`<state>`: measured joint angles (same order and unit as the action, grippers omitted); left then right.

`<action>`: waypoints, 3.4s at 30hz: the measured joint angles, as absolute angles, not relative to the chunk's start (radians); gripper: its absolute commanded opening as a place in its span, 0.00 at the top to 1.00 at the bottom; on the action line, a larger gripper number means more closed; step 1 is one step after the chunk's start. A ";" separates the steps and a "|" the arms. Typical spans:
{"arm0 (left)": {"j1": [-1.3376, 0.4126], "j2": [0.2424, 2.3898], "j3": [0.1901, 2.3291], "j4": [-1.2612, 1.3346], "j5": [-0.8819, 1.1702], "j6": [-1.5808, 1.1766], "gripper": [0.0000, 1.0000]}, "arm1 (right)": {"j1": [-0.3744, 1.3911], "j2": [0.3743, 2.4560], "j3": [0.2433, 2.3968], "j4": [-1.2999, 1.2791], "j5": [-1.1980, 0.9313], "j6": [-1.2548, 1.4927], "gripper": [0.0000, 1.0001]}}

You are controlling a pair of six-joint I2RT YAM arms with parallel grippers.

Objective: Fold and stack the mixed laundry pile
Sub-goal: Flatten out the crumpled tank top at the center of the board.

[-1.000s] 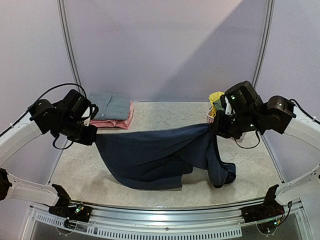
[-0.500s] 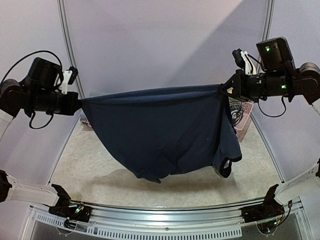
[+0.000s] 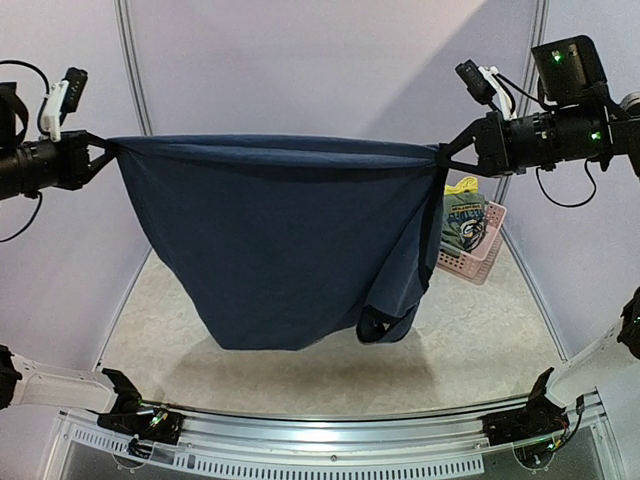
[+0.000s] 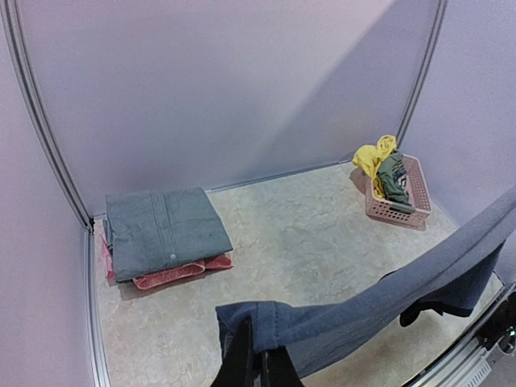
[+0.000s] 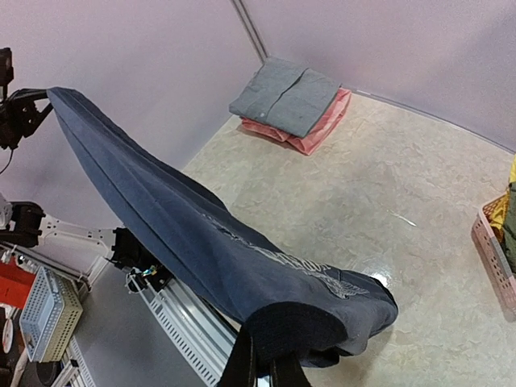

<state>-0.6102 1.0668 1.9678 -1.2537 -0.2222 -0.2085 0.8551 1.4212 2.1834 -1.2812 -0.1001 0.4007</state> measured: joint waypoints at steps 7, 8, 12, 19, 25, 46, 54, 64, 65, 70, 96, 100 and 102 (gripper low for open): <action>-0.610 1.028 2.079 -1.274 -0.135 -0.174 1.00 | 0.855 1.374 2.183 -1.277 -0.243 0.393 1.00; -0.610 1.025 2.098 -1.278 -0.123 -0.172 1.00 | 0.855 1.362 2.183 -1.273 -0.262 0.396 1.00; -0.610 1.023 2.178 -1.284 -0.081 -0.168 1.00 | 0.855 1.309 2.183 -1.246 -0.354 0.422 1.00; -0.610 1.089 2.183 -1.306 -0.155 -0.177 1.00 | 0.842 1.286 2.164 -1.221 -0.292 0.445 1.00; -0.493 1.398 1.992 -1.280 -0.249 -0.215 1.00 | 0.617 1.532 1.970 -1.164 -0.239 0.495 0.90; -0.307 1.678 1.496 -1.058 -0.141 -0.321 0.27 | 0.484 2.014 1.817 -1.055 -0.174 0.512 0.26; -0.437 1.530 1.188 -1.024 -0.042 -0.403 0.33 | 0.486 1.734 1.397 -0.996 -0.142 0.583 0.29; -0.585 1.466 0.936 -0.898 0.056 -0.548 0.36 | 0.492 1.506 1.132 -0.949 -0.076 0.681 0.33; -0.594 1.466 0.919 -0.884 0.064 -0.558 0.36 | 0.492 1.504 1.120 -0.944 -0.075 0.688 0.33; -0.609 1.467 0.842 -0.815 0.092 -0.606 0.38 | 0.492 1.494 1.076 -0.940 -0.062 0.727 0.33; -0.546 1.596 0.842 -0.726 0.078 -0.567 0.47 | 0.478 1.501 1.072 -0.979 -0.001 0.774 0.32; -0.503 1.596 0.842 -0.726 0.066 -0.541 0.47 | 0.473 1.512 1.072 -0.980 -0.001 0.773 0.32; -0.484 1.597 0.843 -0.727 0.053 -0.527 0.47 | 0.469 1.512 1.072 -0.979 -0.001 0.773 0.32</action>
<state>-0.4835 1.5967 0.8429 -0.7269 0.0528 -0.5274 0.4694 1.5124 1.0721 -0.9794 -0.0010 0.7727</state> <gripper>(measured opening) 0.532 0.678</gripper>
